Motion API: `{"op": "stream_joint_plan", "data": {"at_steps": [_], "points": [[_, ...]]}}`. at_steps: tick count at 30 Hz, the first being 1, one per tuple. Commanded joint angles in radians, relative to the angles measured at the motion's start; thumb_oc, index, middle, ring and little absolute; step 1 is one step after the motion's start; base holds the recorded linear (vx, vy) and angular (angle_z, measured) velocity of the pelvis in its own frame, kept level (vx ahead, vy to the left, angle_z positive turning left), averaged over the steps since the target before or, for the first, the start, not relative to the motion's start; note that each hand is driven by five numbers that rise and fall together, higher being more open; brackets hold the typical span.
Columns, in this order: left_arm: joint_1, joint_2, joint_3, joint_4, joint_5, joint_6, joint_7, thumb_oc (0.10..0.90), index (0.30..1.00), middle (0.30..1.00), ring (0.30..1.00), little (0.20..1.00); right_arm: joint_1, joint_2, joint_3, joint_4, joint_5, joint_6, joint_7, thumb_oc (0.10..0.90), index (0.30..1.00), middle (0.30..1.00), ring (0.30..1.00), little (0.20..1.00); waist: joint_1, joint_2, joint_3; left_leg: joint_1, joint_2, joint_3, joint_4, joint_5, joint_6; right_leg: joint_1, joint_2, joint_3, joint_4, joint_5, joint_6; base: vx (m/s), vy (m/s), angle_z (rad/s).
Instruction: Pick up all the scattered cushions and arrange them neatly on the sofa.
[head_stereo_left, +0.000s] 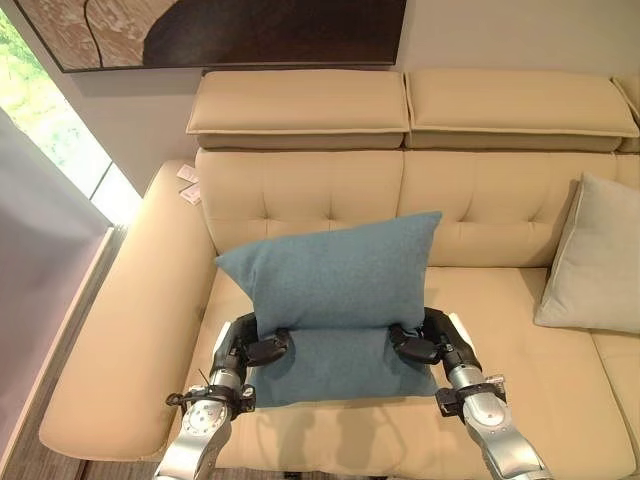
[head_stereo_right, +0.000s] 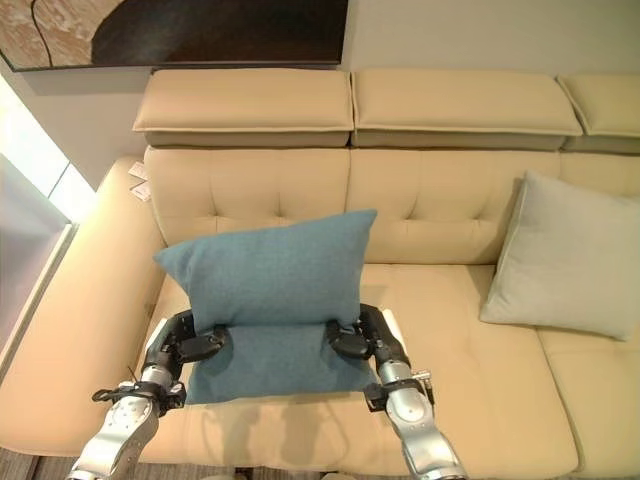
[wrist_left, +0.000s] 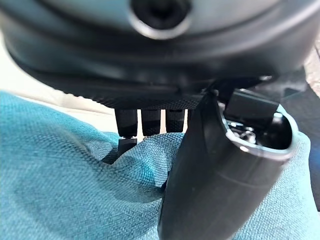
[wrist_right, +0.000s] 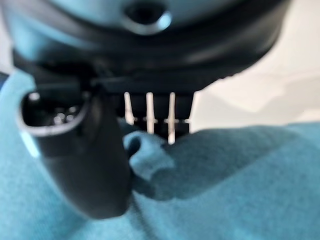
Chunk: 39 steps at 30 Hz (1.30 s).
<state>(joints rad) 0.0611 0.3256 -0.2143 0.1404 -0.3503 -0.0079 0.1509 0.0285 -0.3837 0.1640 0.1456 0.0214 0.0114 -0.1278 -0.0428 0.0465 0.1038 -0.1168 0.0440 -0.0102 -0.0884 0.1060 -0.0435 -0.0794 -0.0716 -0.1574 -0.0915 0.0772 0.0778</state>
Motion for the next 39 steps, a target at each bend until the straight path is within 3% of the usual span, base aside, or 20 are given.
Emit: {"op": "stream_joint_plan", "data": {"at_steps": [1, 8, 16, 21, 26, 39], "points": [[-0.216, -0.007, -0.002, -0.078, 0.002, -0.204, 0.018, 0.400, 0.300, 0.300, 0.300, 0.300, -0.197, -0.013, 0.006, -0.062, 0.001, -0.148, -0.065, 0.400, 0.300, 0.300, 0.300, 0.300, -0.006, -0.012, -0.007, 0.023, -0.021, 0.019, 0.001, -0.128, 0.004, -0.048, 0.009, 0.058, 0.004, -0.104, 0.039, -0.10, -0.014, -0.02], [-0.389, -0.015, -0.062, 0.030, -0.018, -0.229, 0.082, 0.400, 0.300, 0.300, 0.300, 0.300, -0.378, -0.019, 0.069, 0.028, -0.008, -0.150, -0.128, 0.400, 0.300, 0.300, 0.300, 0.300, -0.006, -0.005, 0.018, -0.104, -0.025, 0.018, 0.001, -0.087, -0.006, -0.171, 0.011, 0.060, 0.004, -0.068, 0.037, -0.10, -0.020, -0.02], [-0.678, 0.019, -0.106, 0.220, -0.061, -0.275, 0.183, 0.400, 0.300, 0.300, 0.300, 0.300, -0.675, -0.021, 0.126, 0.200, 0.015, -0.162, -0.228, 0.400, 0.300, 0.300, 0.300, 0.300, 0.000, 0.005, 0.032, -0.270, -0.032, 0.013, 0.001, -0.039, -0.026, -0.324, -0.001, 0.064, 0.004, -0.030, 0.035, -0.04, -0.012, -0.02], [-0.825, 0.041, -0.122, 0.298, -0.099, -0.300, 0.224, 0.400, 0.300, 0.300, 0.300, 0.300, -0.832, -0.035, 0.149, 0.281, 0.024, -0.166, -0.278, 0.400, 0.300, 0.300, 0.300, 0.300, 0.006, 0.006, 0.052, -0.306, -0.033, 0.015, 0.001, -0.025, -0.032, -0.364, -0.001, 0.066, 0.005, -0.023, 0.036, -0.02, -0.007, -0.03], [-1.081, 0.098, -0.160, 0.390, -0.085, -0.321, 0.293, 0.400, 0.300, 0.300, 0.300, 0.300, -1.062, -0.076, 0.164, 0.350, -0.007, -0.179, -0.383, 0.400, 0.300, 0.300, 0.300, 0.300, 0.010, 0.003, 0.070, -0.340, -0.032, 0.005, 0.001, -0.022, -0.044, -0.405, 0.002, 0.068, 0.007, -0.019, 0.044, -0.01, -0.034, 0.04], [-1.356, 0.112, -0.264, 0.551, 0.034, -0.283, 0.365, 0.400, 0.300, 0.300, 0.300, 0.300, -1.279, -0.115, 0.220, 0.487, -0.077, -0.159, -0.517, 0.400, 0.300, 0.300, 0.300, 0.300, 0.006, 0.008, 0.094, -0.411, -0.035, -0.007, 0.001, -0.006, -0.055, -0.473, 0.003, 0.063, 0.005, -0.004, 0.058, 0.00, -0.019, 0.04]]}}
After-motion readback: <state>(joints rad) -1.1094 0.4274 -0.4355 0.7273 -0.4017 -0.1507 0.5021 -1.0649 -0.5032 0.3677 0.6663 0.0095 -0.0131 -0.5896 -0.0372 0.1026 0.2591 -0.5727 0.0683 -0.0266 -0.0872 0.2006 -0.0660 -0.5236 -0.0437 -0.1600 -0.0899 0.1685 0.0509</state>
